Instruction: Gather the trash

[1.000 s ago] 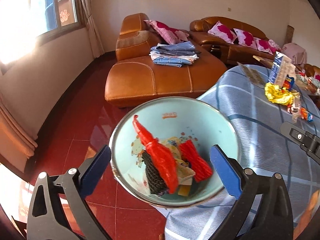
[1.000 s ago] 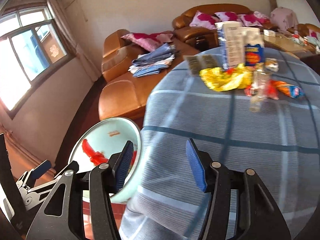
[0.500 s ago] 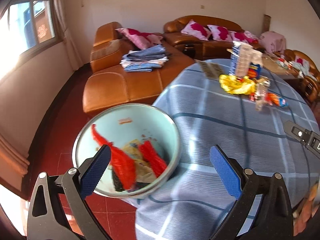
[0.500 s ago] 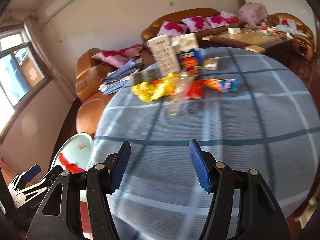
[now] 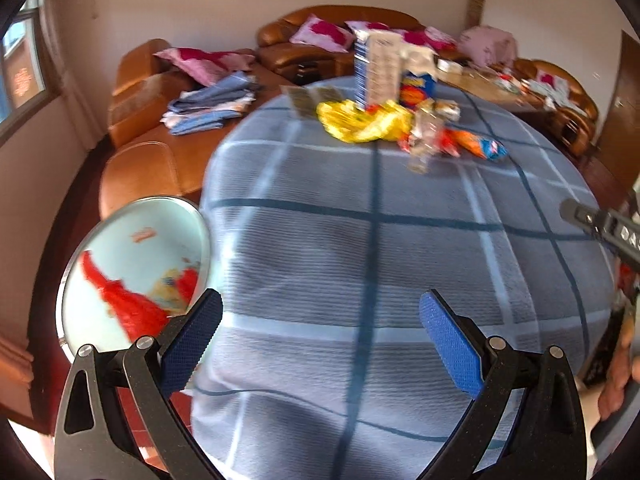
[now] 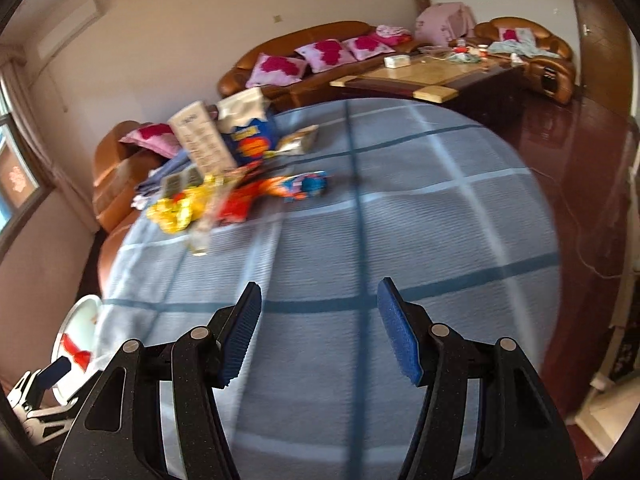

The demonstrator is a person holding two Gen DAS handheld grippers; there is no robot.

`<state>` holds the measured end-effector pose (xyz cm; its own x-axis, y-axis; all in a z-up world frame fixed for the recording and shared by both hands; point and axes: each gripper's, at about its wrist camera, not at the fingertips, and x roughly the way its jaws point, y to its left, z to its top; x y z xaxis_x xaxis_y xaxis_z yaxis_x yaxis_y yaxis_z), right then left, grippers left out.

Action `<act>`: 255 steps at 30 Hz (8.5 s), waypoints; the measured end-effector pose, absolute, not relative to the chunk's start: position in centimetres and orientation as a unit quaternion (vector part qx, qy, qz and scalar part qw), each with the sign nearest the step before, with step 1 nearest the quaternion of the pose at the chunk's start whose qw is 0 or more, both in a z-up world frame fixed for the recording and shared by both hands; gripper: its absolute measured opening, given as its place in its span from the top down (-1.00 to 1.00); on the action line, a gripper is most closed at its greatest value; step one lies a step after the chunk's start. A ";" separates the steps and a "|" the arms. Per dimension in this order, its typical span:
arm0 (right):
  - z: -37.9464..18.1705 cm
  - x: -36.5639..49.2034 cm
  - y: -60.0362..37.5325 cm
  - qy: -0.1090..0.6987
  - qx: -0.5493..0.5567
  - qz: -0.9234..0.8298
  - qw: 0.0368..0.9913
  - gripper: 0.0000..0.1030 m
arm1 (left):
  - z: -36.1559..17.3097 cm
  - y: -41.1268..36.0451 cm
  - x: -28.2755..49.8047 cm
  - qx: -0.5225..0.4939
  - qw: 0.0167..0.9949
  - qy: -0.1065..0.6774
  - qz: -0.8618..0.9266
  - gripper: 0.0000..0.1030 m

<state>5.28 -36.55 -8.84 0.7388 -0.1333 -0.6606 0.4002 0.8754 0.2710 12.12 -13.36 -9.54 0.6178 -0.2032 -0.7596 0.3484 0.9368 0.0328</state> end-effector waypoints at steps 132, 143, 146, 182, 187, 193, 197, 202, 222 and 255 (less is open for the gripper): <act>-5.7 13.5 -7.7 0.356 0.034 0.086 0.930 0.49 | -6.8 7.9 13.1 -0.013 0.924 0.382 -0.002 0.20; -8.4 17.6 -6.4 0.393 0.007 0.062 0.918 0.49 | -8.9 7.7 17.1 -0.015 0.913 0.408 0.010 0.20; -9.3 18.5 -6.2 0.405 0.001 0.062 0.912 0.49 | -9.3 7.6 17.9 -0.011 0.910 0.414 0.011 0.19; -9.5 18.5 -10.4 0.398 0.079 0.065 0.912 0.27 | -12.3 7.6 21.1 -0.012 0.892 0.451 0.015 0.18; -9.1 17.2 -12.6 0.392 0.104 0.047 0.913 0.27 | -12.6 6.5 20.9 0.002 0.890 0.456 0.013 -0.04; -9.1 15.3 -14.3 0.389 0.122 0.039 0.912 0.27 | -11.7 5.5 19.8 0.014 0.895 0.444 0.036 -0.70; -9.0 14.3 -15.3 0.384 0.131 0.029 0.914 0.21 | -10.7 4.5 18.5 0.026 0.902 0.427 0.055 -0.88; -8.9 12.8 -16.8 0.379 0.139 0.015 0.915 0.17 | -10.1 3.5 17.4 0.031 0.904 0.423 0.053 -0.88; -7.1 7.2 -22.1 0.345 0.151 -0.037 0.926 -0.09 | -6.3 -1.0 11.2 0.040 0.927 0.373 0.016 -0.88; -10.3 5.9 -36.4 0.357 0.206 -0.169 0.896 -0.15 | -8.6 -14.2 14.6 0.100 0.907 0.398 -0.089 -0.88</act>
<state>5.90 -36.40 -10.27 0.6886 -0.1562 -0.7081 0.4497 0.8580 0.2480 14.60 -14.16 -8.58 0.6665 -0.0820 -0.7410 0.2419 0.9640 0.1109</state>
